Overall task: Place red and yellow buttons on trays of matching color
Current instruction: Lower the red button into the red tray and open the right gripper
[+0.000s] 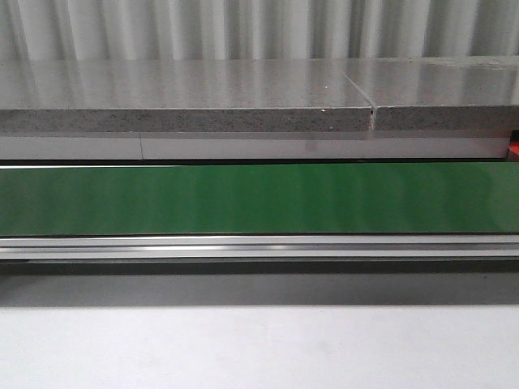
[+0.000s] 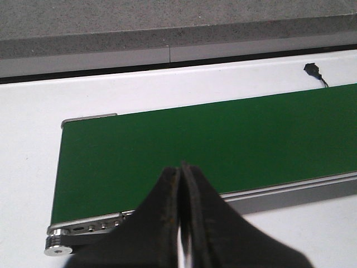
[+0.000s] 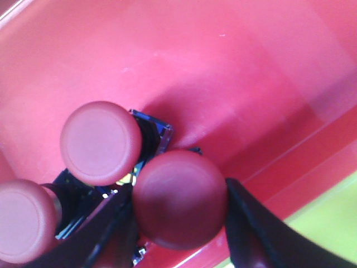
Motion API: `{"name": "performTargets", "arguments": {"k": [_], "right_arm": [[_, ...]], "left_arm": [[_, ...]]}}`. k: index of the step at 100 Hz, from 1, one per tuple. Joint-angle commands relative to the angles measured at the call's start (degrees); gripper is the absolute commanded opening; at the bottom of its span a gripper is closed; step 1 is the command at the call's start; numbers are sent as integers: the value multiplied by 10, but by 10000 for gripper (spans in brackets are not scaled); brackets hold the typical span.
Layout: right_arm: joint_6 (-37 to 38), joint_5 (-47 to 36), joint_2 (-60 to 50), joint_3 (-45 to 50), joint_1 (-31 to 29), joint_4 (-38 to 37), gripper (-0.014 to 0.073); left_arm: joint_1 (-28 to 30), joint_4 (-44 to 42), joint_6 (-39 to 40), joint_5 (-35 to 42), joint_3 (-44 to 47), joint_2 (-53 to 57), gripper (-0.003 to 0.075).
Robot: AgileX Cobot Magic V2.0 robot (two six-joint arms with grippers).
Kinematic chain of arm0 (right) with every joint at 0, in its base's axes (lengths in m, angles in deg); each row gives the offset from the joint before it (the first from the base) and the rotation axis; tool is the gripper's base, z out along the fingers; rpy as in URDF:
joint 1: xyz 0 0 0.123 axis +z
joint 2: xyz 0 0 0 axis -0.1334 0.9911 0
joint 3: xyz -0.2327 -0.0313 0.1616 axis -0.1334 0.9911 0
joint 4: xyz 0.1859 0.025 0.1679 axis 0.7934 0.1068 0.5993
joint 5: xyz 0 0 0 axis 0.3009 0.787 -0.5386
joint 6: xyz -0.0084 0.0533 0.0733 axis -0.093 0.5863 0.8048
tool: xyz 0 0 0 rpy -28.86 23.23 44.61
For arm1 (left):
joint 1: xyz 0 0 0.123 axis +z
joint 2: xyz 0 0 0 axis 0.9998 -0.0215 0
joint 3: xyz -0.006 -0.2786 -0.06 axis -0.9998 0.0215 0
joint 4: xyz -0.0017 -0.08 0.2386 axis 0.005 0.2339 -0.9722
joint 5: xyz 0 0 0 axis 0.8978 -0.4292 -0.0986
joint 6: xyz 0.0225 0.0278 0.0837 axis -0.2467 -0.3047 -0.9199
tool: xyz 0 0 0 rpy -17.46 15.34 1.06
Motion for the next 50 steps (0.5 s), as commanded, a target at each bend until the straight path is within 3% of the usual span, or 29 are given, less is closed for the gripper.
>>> {"name": "performTargets", "arguments": {"k": [1,5,17,24,50], "right_arm": [[0,-26,-29,-16,-4,9,118],[0,-26,-29,-16,-4,9,185],[-1,-24,-32,-16,-3,14,494],[-1,-26,-37,-16,-3,14,591],[-3,-37,-93,-16,-3,14,608]], "left_arm": [[-3,9,6,40,-15,-3,-21],[-3,9,6,40,-15,-3,-21],[-3,9,6,40,-15,-3,-21],[-3,9,6,40,-15,-3,-21],[-3,9,6,40,-15,-3,-21]]}}
